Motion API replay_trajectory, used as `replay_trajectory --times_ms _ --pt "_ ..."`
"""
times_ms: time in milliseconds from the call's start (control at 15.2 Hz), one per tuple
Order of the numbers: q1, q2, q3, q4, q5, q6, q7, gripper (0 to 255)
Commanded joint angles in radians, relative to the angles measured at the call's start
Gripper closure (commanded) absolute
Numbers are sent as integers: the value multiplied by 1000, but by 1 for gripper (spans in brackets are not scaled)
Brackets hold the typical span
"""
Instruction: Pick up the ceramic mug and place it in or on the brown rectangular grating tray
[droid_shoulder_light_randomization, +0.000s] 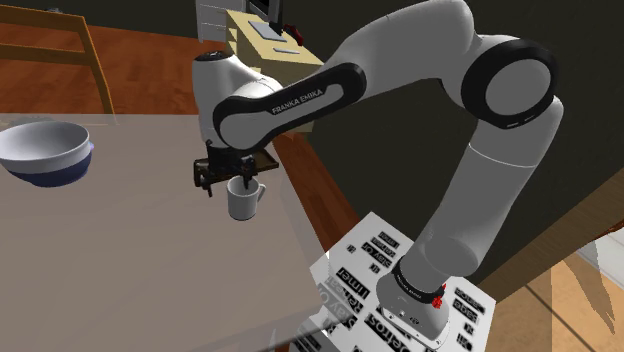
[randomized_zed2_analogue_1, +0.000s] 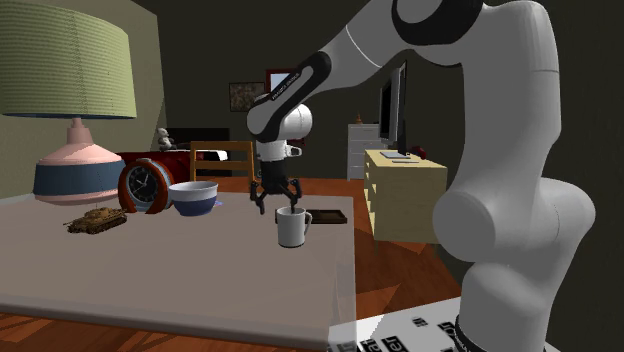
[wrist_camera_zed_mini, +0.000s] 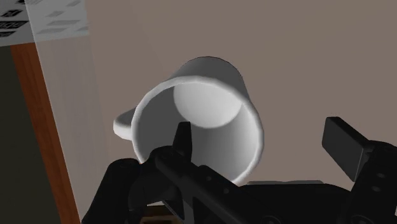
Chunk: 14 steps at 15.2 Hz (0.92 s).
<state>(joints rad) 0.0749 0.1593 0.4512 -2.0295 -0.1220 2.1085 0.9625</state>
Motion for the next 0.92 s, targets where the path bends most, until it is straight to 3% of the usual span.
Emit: replay_trajectory --times_ms 0,660,726,858 --pt "0 10 -3 -13 -7 23 3 0" --pt "1 27 -5 -30 -18 54 11 0" --pt "1 27 -5 -30 -18 54 11 255" --pt "1 27 -5 -30 -18 54 11 255"
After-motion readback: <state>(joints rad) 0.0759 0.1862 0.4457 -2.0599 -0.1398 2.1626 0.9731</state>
